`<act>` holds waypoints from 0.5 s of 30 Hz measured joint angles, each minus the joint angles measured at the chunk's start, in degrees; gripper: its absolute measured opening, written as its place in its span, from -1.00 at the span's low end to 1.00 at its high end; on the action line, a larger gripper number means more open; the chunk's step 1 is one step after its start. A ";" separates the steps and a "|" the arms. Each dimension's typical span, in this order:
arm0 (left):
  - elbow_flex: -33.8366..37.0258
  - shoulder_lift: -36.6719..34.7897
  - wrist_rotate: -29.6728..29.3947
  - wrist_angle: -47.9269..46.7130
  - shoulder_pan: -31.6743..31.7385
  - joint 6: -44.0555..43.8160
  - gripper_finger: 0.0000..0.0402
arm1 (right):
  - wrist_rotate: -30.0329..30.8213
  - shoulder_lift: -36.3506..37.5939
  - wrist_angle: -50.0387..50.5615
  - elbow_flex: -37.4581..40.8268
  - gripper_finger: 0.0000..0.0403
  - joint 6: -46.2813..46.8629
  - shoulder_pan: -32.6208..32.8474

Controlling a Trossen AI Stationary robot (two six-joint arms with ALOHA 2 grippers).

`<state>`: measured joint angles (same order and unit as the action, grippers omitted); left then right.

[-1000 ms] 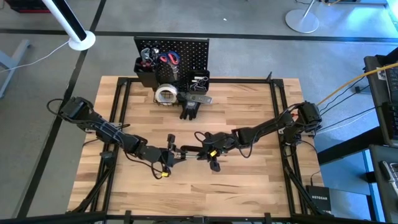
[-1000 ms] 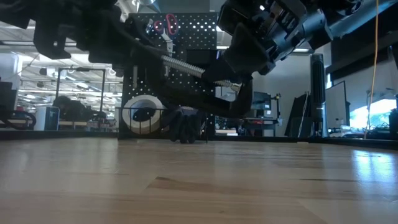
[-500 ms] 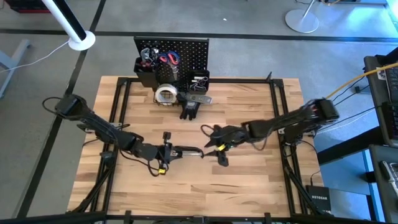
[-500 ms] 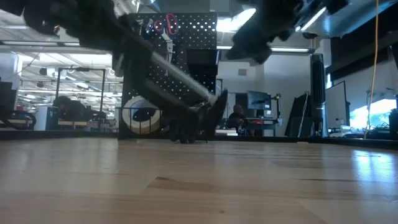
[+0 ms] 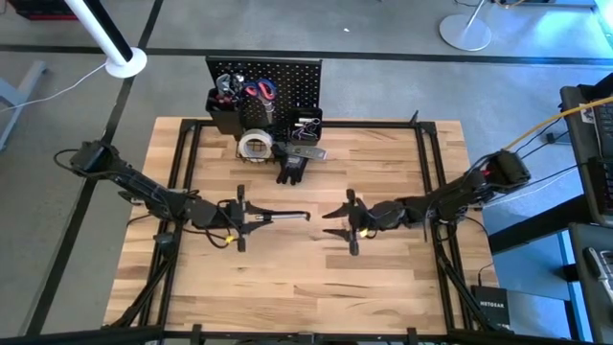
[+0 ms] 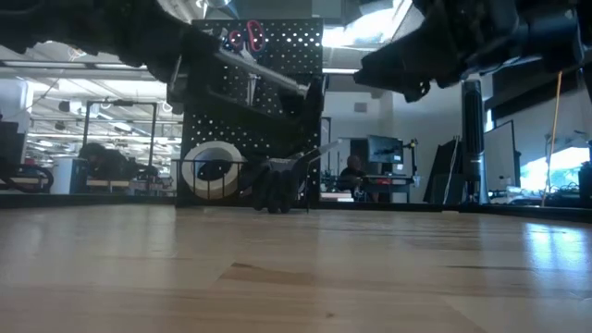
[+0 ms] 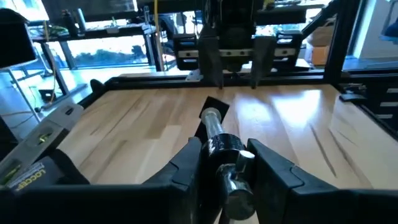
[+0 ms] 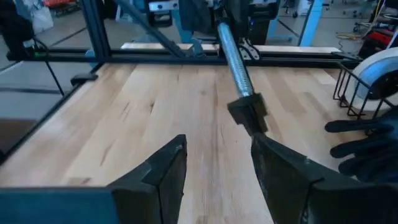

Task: Hang tools onto peg board
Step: Put the clamp into the wire basket on the pegboard

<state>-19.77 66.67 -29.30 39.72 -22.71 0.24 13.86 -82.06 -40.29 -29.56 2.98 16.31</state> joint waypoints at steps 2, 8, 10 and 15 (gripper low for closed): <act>0.08 0.02 0.55 0.13 0.25 -0.11 -0.58 | 0.13 -0.65 -0.51 0.03 -0.10 -0.66 -0.25; 0.06 0.02 1.58 1.74 0.34 -1.12 -0.58 | 0.94 -1.56 -0.82 -1.51 -0.10 -1.48 -3.13; 0.06 0.02 2.65 4.00 0.33 -0.99 -0.58 | -0.31 -1.56 -2.04 -1.48 -0.10 -2.22 -4.45; -0.05 -0.04 3.68 6.57 0.06 -0.29 -0.58 | -6.11 -2.32 -9.81 -1.49 -0.10 -3.43 -6.01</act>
<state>-19.81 66.63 -25.63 46.29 -22.65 -0.04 7.75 -84.37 -50.10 -31.05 -0.44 10.31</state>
